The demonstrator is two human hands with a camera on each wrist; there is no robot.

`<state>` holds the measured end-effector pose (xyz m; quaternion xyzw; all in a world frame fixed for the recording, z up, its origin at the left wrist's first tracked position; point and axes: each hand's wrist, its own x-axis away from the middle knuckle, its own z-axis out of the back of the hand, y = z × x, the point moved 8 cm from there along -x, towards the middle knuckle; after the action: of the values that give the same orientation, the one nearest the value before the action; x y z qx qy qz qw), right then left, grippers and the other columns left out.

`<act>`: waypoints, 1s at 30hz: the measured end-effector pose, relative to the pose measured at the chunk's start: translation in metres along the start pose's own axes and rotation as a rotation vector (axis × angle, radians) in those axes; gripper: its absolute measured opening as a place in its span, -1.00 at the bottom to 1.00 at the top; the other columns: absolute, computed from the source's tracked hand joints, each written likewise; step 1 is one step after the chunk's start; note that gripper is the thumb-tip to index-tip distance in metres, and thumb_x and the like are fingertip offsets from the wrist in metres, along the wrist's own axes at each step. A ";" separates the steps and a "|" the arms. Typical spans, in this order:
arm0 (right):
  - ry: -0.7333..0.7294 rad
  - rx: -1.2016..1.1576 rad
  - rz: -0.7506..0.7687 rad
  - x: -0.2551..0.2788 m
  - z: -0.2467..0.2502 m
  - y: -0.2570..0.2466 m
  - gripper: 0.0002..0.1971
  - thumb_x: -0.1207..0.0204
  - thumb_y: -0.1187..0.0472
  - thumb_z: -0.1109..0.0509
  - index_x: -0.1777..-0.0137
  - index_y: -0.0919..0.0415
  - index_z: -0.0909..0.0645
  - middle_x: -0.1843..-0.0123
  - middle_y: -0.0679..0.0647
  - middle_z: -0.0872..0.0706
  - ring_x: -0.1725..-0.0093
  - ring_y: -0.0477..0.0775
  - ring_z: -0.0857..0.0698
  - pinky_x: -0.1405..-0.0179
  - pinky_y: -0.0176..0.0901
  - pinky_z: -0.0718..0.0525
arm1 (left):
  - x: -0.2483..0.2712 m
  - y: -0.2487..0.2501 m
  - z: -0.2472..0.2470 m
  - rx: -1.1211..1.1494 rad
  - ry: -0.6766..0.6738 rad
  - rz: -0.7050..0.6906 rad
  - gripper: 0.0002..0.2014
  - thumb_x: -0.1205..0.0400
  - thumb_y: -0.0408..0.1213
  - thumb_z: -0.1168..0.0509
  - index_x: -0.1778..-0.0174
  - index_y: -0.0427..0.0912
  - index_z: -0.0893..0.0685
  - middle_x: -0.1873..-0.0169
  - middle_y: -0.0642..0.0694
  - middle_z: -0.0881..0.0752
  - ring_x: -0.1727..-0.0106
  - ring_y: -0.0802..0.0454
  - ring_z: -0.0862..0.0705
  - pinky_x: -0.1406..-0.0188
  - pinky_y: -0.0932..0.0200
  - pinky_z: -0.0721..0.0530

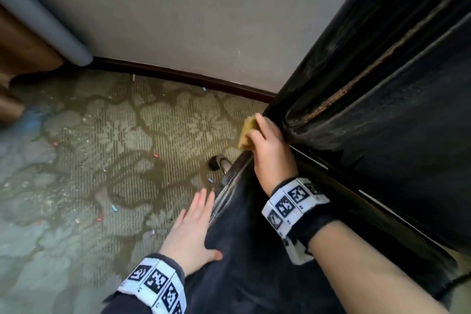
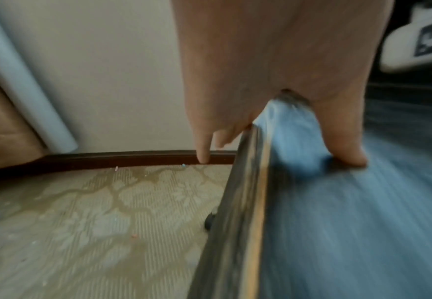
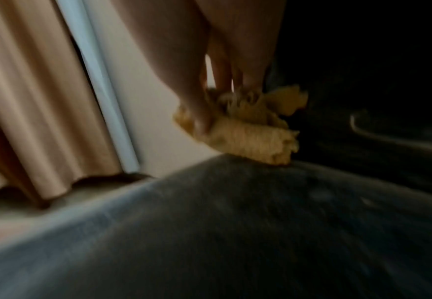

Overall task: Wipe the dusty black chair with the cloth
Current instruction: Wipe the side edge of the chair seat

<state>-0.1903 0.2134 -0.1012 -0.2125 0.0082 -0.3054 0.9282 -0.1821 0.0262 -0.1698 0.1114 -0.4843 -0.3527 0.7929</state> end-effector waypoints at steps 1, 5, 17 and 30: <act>-0.111 0.083 -0.015 -0.001 -0.020 0.009 -0.74 -0.54 0.43 -0.30 -0.22 0.33 -0.62 -0.54 0.30 -0.39 -0.55 0.28 -0.31 -0.51 0.16 -0.37 | 0.005 -0.007 -0.006 0.054 -0.026 0.048 0.15 -0.46 0.02 -0.45 -0.59 0.02 0.41 -0.65 0.05 0.22 -0.66 0.13 0.08 -0.61 0.14 -0.05; -0.083 0.189 0.018 0.019 -0.043 0.016 -0.76 -0.34 0.44 -0.43 0.01 0.27 -0.75 -0.26 0.29 -0.69 -0.26 0.38 -0.65 -0.10 0.23 -0.69 | 0.017 -0.025 -0.016 0.234 0.008 0.139 0.07 -0.47 -0.01 -0.45 -0.62 0.07 0.28 -0.64 0.12 -0.07 -0.60 0.15 -0.24 -0.51 0.22 -0.25; -0.052 0.142 0.011 0.025 -0.051 0.013 -0.75 -0.41 0.33 -0.37 -0.06 0.20 -0.75 -0.28 0.23 -0.69 -0.33 0.34 -0.61 -0.25 0.16 -0.65 | 0.017 -0.036 -0.018 0.298 -0.043 0.158 0.22 -0.41 -0.09 -0.52 -0.59 0.04 0.42 -0.58 0.26 -0.19 -0.40 0.19 -0.50 -0.30 0.35 -0.30; -0.263 0.111 0.076 0.022 -0.062 -0.005 -0.67 -0.38 0.40 -0.45 -0.16 0.21 -0.74 -0.27 0.24 -0.70 -0.33 0.30 -0.61 -0.35 0.16 -0.55 | 0.054 -0.080 -0.041 0.348 -0.234 0.257 0.27 -0.32 -0.13 -0.59 -0.60 0.04 0.36 -0.59 0.13 -0.21 -0.32 0.30 -0.38 -0.33 0.46 -0.26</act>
<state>-0.1841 0.1733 -0.1526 -0.1987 -0.1222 -0.2395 0.9424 -0.1680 -0.0751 -0.1947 0.1423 -0.6366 -0.1709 0.7384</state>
